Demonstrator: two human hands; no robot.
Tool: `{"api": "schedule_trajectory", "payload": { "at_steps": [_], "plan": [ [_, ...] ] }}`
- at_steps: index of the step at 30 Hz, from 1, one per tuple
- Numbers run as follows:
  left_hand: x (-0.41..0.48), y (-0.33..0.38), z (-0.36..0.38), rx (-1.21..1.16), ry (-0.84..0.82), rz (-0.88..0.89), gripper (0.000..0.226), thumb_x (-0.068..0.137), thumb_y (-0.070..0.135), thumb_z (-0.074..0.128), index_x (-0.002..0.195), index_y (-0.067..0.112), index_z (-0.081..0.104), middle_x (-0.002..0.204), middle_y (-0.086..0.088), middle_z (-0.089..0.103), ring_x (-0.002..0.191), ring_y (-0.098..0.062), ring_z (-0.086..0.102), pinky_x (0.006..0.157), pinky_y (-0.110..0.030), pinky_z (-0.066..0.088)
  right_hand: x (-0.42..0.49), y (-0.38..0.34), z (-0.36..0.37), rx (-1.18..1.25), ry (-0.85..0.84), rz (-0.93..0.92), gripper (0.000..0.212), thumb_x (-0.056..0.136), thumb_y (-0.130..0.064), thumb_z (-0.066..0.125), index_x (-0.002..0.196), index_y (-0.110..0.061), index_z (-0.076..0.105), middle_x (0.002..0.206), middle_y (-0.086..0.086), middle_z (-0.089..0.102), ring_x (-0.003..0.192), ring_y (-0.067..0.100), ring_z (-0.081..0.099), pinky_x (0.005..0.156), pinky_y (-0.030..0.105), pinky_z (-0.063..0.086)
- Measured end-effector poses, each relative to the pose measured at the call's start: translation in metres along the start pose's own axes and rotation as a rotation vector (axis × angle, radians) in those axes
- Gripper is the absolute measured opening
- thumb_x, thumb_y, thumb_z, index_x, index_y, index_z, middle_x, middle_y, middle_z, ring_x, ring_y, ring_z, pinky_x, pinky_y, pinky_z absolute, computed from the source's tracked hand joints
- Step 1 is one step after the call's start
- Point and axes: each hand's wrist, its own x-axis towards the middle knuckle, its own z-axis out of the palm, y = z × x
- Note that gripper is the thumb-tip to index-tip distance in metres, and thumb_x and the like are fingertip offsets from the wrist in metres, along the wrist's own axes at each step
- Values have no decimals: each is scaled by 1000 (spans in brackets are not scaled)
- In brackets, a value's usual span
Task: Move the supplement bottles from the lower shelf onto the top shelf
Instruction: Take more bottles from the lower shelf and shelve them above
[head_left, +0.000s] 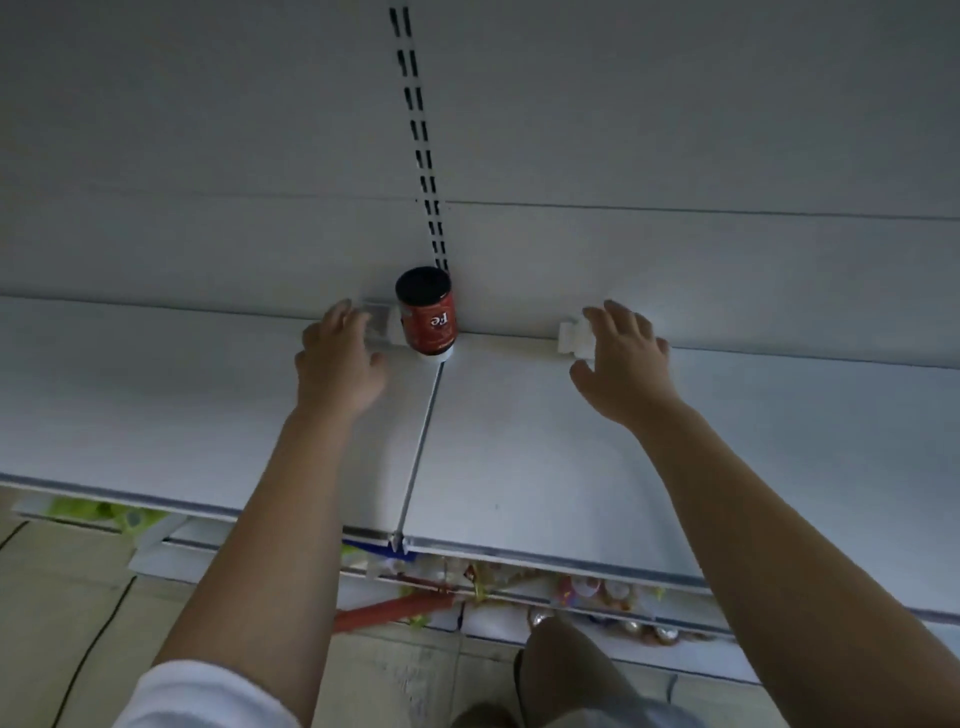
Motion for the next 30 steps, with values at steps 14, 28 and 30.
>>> {"api": "schedule_trajectory", "payload": {
  "at_steps": [14,28,30],
  "plan": [
    [25,-9,27,-65,69,-149,69,80,37,77,126,0,43,125,-24,56,117,-44,53,88,-48,45,3,-11,19,-125,-4,106,52,76,-33,65,116,-12,41,113,9,60,112,31,50,87,40,34],
    [-136,47,-90,-1100,-203,-195,7,96,32,56,99,26,59,97,-4,68,88,-21,66,73,-34,56,-147,-109,-75,1115,-10,436,35,84,-45,57,106,-18,53,96,6,61,88,27,64,76,42,54],
    [-155,47,-114,-1240,-285,-201,14,96,29,59,108,21,59,105,-10,70,90,-23,68,74,-36,57,-168,-120,-93,1251,-7,439,35,79,-45,55,100,-17,56,93,9,59,85,28,62,78,47,55]
  ]
}}
